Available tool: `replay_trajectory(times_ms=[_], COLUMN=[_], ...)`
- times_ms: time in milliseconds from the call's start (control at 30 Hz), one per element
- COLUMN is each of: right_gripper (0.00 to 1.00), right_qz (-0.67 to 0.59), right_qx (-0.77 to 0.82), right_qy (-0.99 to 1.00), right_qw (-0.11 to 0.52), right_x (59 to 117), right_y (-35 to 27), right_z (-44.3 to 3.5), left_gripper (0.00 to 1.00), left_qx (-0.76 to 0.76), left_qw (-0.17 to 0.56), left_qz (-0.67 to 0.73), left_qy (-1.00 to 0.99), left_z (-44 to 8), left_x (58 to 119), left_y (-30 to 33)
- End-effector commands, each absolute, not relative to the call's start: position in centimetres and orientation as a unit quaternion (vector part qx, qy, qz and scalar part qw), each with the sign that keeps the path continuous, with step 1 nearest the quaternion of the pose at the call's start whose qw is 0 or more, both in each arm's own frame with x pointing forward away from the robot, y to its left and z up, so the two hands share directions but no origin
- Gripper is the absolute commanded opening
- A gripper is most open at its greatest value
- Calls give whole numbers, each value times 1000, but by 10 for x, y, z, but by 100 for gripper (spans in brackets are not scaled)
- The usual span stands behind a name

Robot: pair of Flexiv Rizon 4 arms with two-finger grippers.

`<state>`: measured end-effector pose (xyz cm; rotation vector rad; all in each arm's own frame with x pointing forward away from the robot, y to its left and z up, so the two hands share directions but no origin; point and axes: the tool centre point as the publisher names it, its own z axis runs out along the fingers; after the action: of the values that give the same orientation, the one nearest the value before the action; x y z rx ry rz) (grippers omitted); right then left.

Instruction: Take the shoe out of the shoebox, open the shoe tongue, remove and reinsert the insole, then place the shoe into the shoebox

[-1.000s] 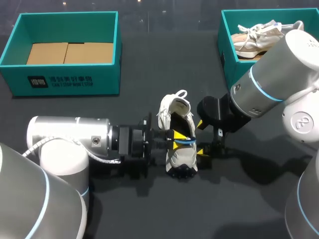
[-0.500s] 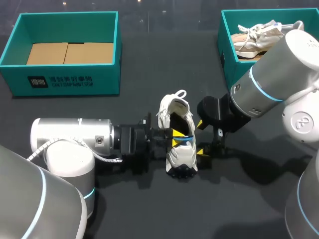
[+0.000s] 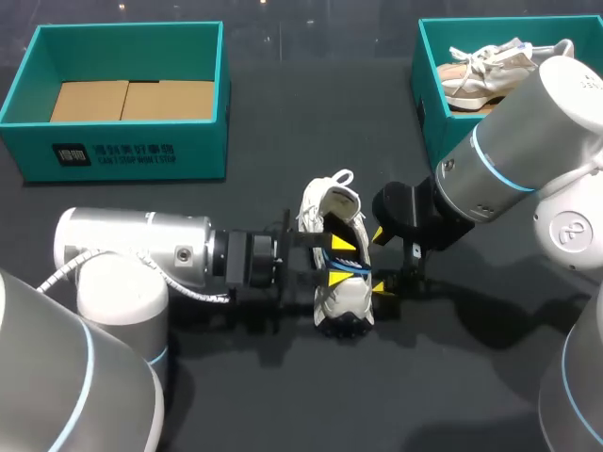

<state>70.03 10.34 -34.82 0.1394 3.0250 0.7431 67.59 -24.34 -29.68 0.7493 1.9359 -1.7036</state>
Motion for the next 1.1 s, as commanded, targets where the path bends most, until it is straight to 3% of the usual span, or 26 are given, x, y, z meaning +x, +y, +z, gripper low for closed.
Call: replay_trajectory(times_ms=[33,500,767,900,1100], right_gripper=[100,100,100,100,100], right_qz=[238,238,238,238,238], right_qx=[45,45,45,45,45], right_qy=[970,970,970,970,970], right_qw=[13,13,13,13,13], right_x=[699,699,699,699,699], right_y=[104,104,104,104,104], right_z=[-349,-349,-349,-349,-349], left_gripper=[0,0,0,22,35], left_qx=[280,303,279,268,268], left_qw=[221,262,236,212,187], left_qz=[-603,-523,-553,-574,-581], left_qy=[713,752,749,744,745], left_z=[-297,-339,-323,-310,-296], left_x=[674,699,695,689,683], left_y=[-243,-242,-236,-232,-230])
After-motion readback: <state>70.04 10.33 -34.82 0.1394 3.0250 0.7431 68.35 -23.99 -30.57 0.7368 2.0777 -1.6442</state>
